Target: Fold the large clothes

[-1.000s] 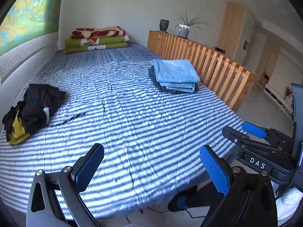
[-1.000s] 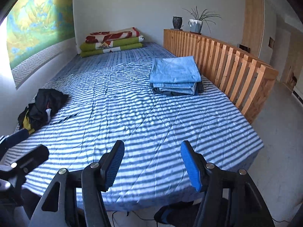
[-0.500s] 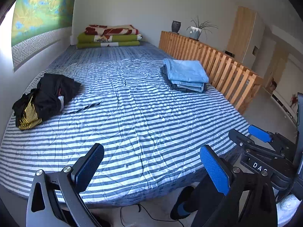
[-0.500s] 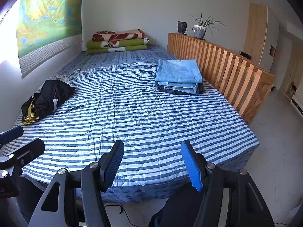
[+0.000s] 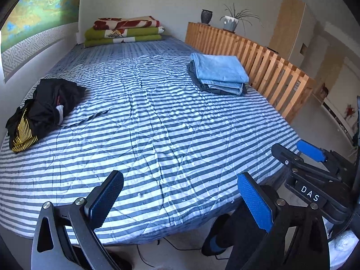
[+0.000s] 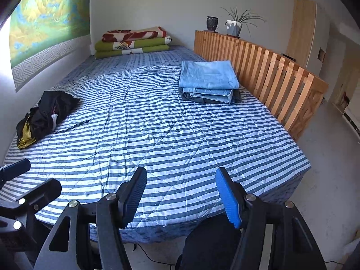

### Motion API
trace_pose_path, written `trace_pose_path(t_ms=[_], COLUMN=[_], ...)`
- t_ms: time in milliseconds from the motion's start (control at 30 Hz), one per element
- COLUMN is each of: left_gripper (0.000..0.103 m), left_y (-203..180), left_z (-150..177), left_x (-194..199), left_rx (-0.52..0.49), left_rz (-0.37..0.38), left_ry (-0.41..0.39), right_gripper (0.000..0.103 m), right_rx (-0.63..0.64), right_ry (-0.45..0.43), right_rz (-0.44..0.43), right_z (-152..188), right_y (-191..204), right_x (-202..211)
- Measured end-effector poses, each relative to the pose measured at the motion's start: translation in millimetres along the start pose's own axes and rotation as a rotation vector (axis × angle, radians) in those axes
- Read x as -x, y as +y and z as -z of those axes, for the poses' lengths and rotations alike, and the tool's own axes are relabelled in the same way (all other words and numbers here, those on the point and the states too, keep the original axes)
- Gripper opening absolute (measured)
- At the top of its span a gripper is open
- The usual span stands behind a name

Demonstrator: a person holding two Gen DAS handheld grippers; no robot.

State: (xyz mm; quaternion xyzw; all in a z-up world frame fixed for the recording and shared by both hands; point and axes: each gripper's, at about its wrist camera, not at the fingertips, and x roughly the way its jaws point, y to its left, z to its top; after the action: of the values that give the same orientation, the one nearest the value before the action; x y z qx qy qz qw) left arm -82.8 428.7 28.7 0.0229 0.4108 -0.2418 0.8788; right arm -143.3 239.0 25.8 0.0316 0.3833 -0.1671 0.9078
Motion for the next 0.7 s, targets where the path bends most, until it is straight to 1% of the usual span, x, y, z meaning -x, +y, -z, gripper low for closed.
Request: trace_pose_path(t_ms=[267,700], left_gripper=[0.103,0.103], left_y=[-3.6,1.6], left_z=[-0.9,0.3], left_x=[2.7,1.8], left_rx=[-0.004,0.011], left_rz=[-0.011,-0.011], left_ry=[-0.011,-0.008], right_gripper=[0.059,0.059], right_rx=[0.01,0.009], right_ry=[-0.003,0.012], right_rz=[-0.013,-0.015], right_z=[-1.3,-0.4], right_y=[1.9,1.1], right_x=[0.1,-4.9])
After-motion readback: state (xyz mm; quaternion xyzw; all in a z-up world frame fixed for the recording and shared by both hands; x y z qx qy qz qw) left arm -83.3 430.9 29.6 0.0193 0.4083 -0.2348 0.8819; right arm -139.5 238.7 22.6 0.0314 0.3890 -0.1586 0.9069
